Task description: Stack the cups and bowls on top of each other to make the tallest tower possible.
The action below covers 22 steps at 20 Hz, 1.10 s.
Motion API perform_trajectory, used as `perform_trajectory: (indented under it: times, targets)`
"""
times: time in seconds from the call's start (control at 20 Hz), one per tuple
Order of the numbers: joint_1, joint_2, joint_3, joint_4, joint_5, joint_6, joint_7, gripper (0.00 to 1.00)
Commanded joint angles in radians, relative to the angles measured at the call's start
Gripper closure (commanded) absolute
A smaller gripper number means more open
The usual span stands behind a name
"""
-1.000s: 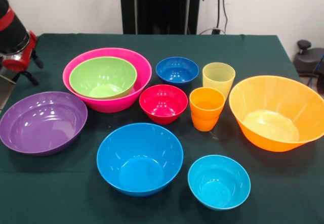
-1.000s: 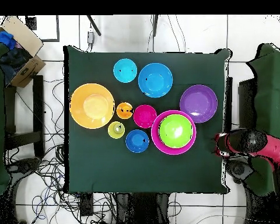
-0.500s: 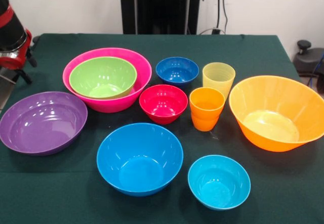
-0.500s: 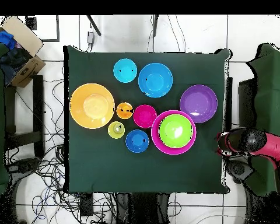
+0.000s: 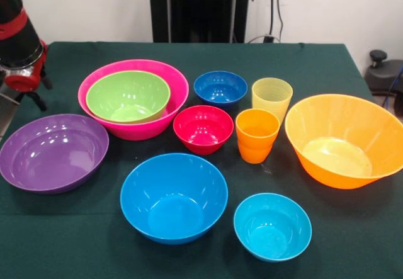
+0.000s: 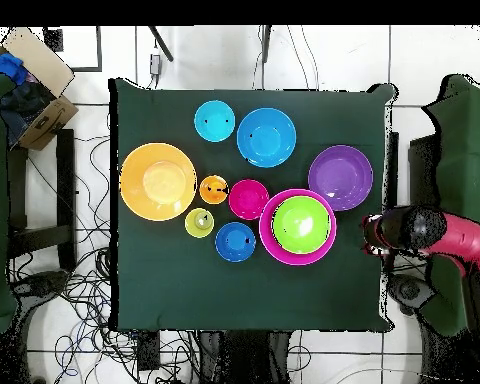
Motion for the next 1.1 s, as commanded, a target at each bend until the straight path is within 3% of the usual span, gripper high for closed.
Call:
perform_trajectory:
  times: [0.05,0.45,0.7,1.1]
  targets:
    - [-0.046,0.073,0.036,-0.042,0.0,-0.031,-0.196,0.0]
    - [-0.137,0.177,0.14,-0.191,0.009,0.065,-0.514,0.0]
    - [-0.154,0.223,0.158,-0.265,0.003,0.085,-0.614,0.0]
    - [-0.218,0.309,0.205,-0.309,0.072,0.046,-0.779,0.0]
